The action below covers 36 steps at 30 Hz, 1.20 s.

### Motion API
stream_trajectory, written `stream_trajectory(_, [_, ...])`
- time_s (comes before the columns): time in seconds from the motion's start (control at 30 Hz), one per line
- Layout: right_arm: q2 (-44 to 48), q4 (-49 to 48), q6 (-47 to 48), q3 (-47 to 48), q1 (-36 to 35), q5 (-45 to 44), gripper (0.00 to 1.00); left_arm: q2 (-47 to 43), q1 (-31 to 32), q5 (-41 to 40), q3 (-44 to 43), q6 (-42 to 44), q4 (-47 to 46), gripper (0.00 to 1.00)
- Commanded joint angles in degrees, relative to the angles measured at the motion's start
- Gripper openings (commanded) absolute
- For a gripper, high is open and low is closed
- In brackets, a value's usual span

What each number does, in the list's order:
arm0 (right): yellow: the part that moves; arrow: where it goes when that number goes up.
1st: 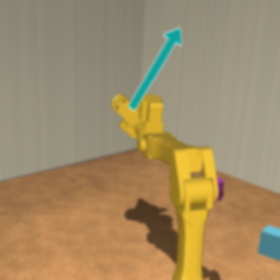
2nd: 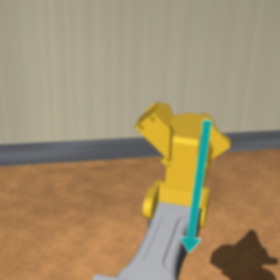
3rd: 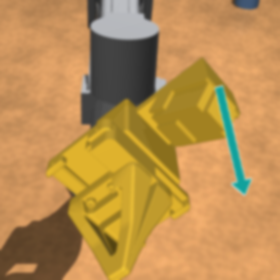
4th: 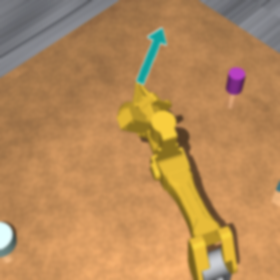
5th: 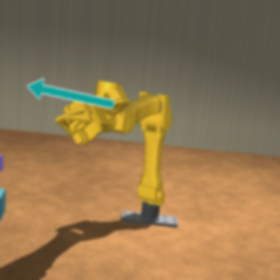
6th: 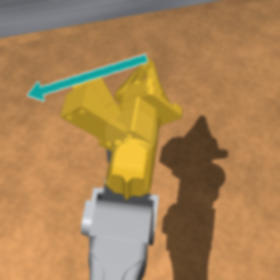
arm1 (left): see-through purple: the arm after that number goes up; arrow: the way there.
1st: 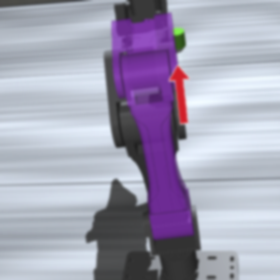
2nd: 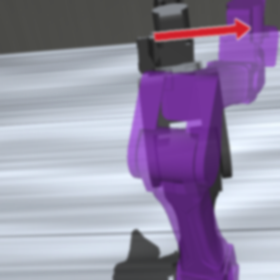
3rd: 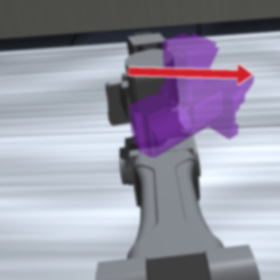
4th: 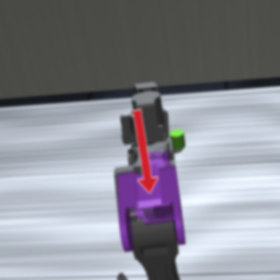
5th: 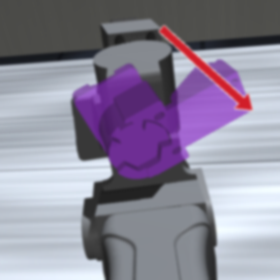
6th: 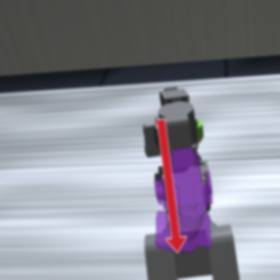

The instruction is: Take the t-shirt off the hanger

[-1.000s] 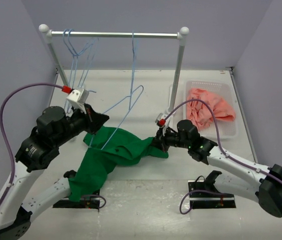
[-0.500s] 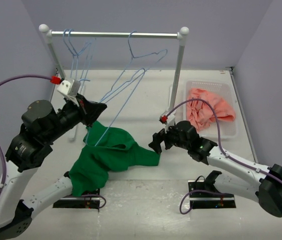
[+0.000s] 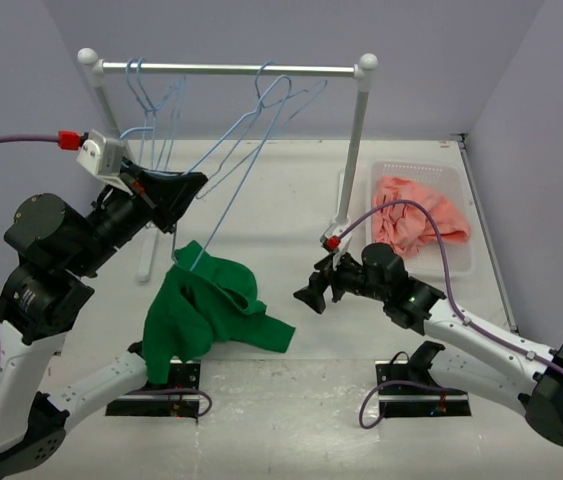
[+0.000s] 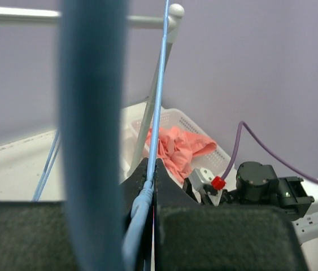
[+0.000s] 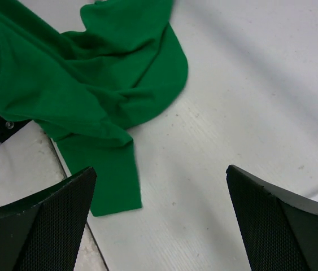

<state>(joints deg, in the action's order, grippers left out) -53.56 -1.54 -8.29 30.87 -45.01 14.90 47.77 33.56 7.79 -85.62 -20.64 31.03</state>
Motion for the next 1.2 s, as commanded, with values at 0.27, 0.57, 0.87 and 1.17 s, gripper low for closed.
stream_trajectory(0.27, [1.44, -4.87, 1.09, -0.64, -0.25, 0.67, 0.99, 3.73, 0.19, -3.15, 8.36, -4.32, -38.12, 0.00])
stream_trajectory(0.57, [5.04, -4.79, 2.23, -1.34, -0.25, -0.65, 0.99, 5.75, 0.19, -0.13, 12.97, -1.60, -46.49, 0.00])
stream_trajectory(0.87, [3.21, -1.19, 1.26, -1.08, -0.25, -5.13, 0.99, 1.37, 0.19, -22.37, -1.04, -2.46, -14.97, 0.00])
stream_trajectory(1.17, [-2.25, 0.57, 1.00, 1.73, -0.25, -6.90, 0.99, 9.79, 0.10, -32.81, -5.25, -5.80, 9.64, 0.00])
